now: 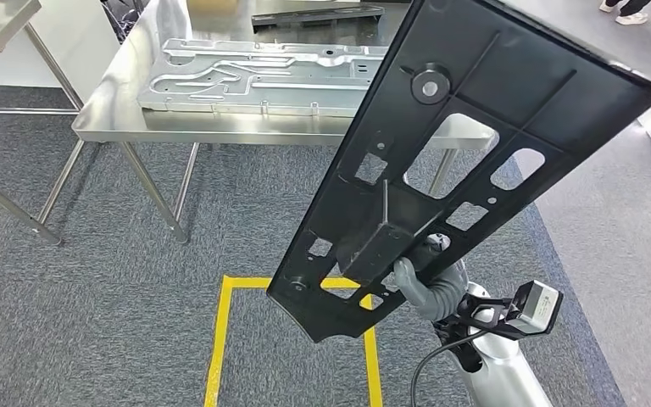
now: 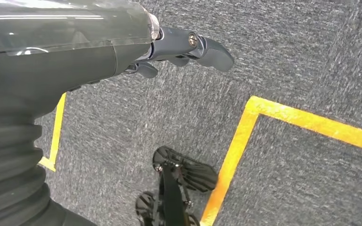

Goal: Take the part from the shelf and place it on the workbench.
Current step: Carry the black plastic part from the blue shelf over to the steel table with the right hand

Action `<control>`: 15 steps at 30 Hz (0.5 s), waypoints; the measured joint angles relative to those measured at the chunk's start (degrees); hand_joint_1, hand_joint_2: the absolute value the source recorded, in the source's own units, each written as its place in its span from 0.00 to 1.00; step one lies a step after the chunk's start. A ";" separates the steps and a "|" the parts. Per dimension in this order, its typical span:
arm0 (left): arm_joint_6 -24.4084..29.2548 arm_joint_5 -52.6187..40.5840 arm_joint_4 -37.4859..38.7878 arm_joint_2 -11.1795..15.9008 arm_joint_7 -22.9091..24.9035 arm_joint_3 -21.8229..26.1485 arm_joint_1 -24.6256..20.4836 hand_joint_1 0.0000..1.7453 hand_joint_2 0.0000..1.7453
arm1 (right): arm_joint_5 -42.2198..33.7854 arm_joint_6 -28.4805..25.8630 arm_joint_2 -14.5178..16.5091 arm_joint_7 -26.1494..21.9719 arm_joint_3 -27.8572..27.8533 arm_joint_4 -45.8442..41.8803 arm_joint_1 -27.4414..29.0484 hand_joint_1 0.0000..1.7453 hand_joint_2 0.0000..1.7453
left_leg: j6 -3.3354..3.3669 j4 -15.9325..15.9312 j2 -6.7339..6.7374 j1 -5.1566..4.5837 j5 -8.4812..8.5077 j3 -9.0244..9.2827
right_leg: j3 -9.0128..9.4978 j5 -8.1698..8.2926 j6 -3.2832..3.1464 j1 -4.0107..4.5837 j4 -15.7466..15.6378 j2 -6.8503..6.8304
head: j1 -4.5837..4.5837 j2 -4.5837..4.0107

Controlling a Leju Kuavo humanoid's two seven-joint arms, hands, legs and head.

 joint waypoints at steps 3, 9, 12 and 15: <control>-0.03 0.06 0.00 -0.07 -0.05 0.13 0.08 0.00 1.00 | -0.56 0.30 0.00 -0.68 -0.15 0.01 0.01 1.00 1.00 | -0.38 -0.02 0.28 -0.23 -1.78 2.34 | 2.29 7.66 -1.16 0.52 -9.99 -0.89 | -0.01 0.00; -0.03 -0.14 -0.01 -0.13 0.10 0.31 0.00 0.00 1.00 | -0.48 0.03 0.63 -1.06 -0.42 -0.82 0.35 1.00 1.00 | -2.33 1.86 0.95 -0.32 -2.98 4.21 | 5.57 8.99 -3.07 0.74 -15.10 -0.62 | 0.11 0.00; -0.03 -0.25 -0.01 -0.08 0.16 0.32 -0.27 0.00 1.00 | 0.15 -0.22 1.23 -1.06 -0.43 -1.36 0.44 1.00 1.00 | -3.17 10.68 0.67 0.13 -5.86 -1.01 | 7.44 7.83 -3.59 0.46 -15.56 -0.13 | 0.10 0.00; -0.04 -0.29 -0.02 0.07 0.17 0.33 -0.02 0.00 1.00 | 0.65 -0.55 1.52 -1.05 -0.44 -1.56 0.88 1.00 1.00 | -3.86 15.83 0.67 0.44 -8.30 -6.78 | 9.03 6.31 -3.47 0.41 -15.55 0.52 | 0.09 0.00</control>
